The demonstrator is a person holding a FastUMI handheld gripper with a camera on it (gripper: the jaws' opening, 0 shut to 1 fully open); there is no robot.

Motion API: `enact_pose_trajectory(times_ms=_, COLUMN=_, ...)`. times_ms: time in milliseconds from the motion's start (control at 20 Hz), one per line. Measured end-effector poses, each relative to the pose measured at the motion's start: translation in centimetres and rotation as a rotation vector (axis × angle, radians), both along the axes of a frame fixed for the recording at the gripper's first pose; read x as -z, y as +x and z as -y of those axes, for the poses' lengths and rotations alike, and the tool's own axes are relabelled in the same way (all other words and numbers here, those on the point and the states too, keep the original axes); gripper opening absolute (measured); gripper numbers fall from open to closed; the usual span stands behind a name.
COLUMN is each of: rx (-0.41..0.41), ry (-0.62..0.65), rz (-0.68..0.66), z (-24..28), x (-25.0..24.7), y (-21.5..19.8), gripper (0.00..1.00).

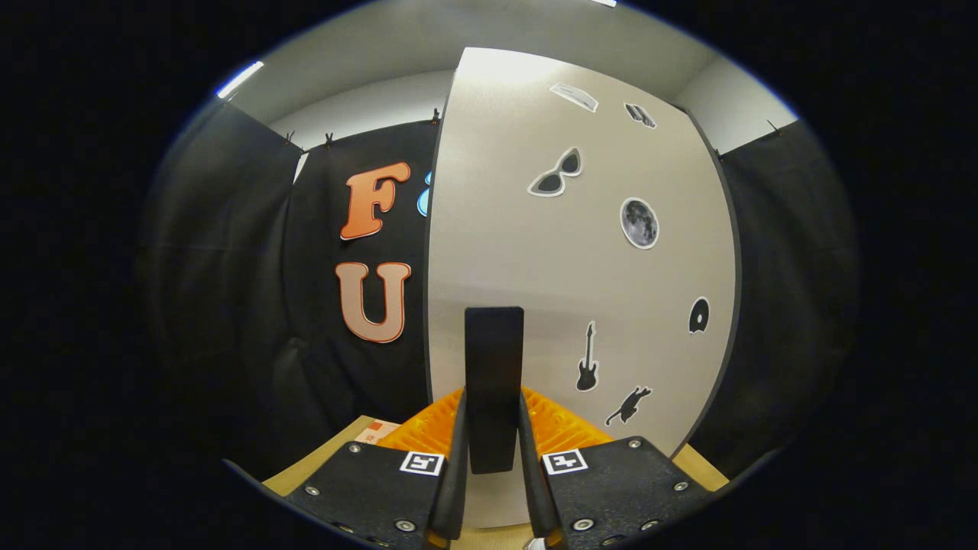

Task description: Open the shoe cabinet door, grab the shoes and put them into the shoe cabinet, then close the shoe cabinet door.

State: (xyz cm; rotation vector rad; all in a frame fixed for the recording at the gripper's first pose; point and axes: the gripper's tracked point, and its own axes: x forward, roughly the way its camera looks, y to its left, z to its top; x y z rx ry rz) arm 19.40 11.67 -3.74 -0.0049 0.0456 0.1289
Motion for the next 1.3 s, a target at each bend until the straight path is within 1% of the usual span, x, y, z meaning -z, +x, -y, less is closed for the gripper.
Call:
enact_pose_trajectory(times_ms=250, rx=-0.013, ry=0.004, rz=0.003, z=1.3, x=-0.2, y=-2.2, gripper=0.33)
enact_pose_trajectory(times_ms=400, rx=-0.023, ry=0.032, rz=-0.002, z=2.2, x=-0.3, y=-3.6, gripper=0.33)
enact_pose_trajectory(times_ms=600, rx=-0.025, ry=0.032, rz=0.009, z=3.6, x=-0.2, y=-4.6, gripper=0.32)
enact_pose_trajectory(times_ms=800, rx=-0.023, ry=0.06, rz=0.003, z=5.1, x=-0.1, y=-6.0, gripper=0.33)
enact_pose_trajectory(times_ms=1050, rx=0.0, ry=0.05, rz=-0.003, z=7.2, x=-0.1, y=-7.5, gripper=0.32)
enact_pose_trajectory(times_ms=1300, rx=0.067, ry=0.021, rz=0.003, z=10.6, x=0.0, y=-9.2, gripper=0.32)
